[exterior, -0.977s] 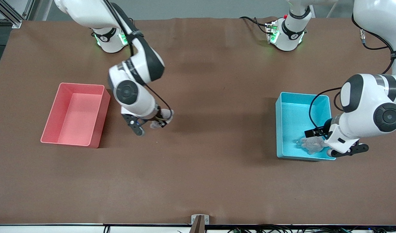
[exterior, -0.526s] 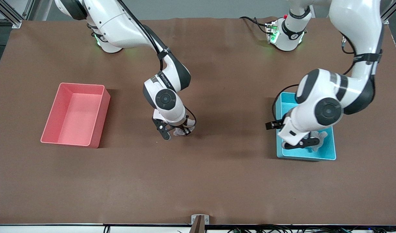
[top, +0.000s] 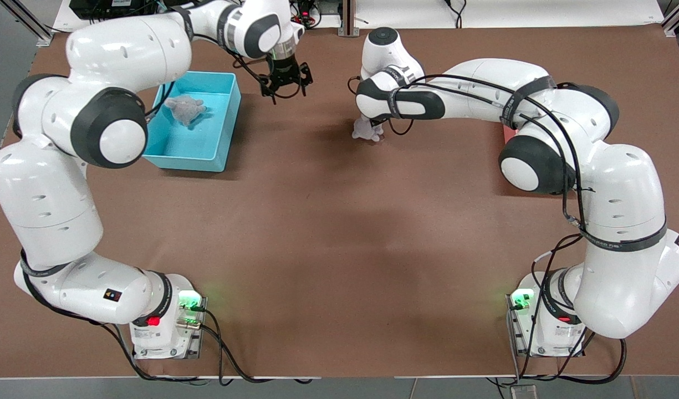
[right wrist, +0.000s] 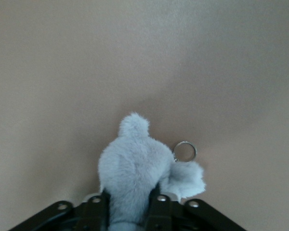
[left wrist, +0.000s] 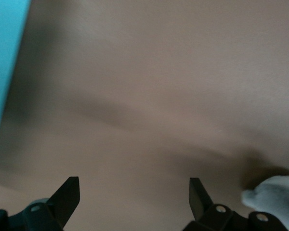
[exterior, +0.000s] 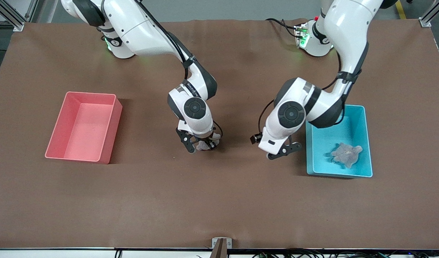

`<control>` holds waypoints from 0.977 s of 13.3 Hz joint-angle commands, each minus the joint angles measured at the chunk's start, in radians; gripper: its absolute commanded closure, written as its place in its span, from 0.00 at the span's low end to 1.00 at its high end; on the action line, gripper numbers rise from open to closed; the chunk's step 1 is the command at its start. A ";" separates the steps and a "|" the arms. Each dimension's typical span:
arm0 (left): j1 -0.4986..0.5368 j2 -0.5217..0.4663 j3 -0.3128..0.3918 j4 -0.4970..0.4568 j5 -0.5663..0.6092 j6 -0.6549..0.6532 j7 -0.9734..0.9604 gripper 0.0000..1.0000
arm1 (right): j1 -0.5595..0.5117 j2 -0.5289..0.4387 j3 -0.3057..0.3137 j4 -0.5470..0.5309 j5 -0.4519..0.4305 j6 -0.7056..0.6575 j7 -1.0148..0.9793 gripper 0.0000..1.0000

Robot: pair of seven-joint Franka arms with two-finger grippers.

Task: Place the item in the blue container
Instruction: 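Grasp the second plush with the left gripper while the right gripper withdraws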

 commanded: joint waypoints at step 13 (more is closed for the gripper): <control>-0.218 0.246 0.007 0.048 -0.213 0.690 -0.410 0.00 | -0.381 -0.279 0.000 0.100 -0.004 -0.537 -0.942 0.00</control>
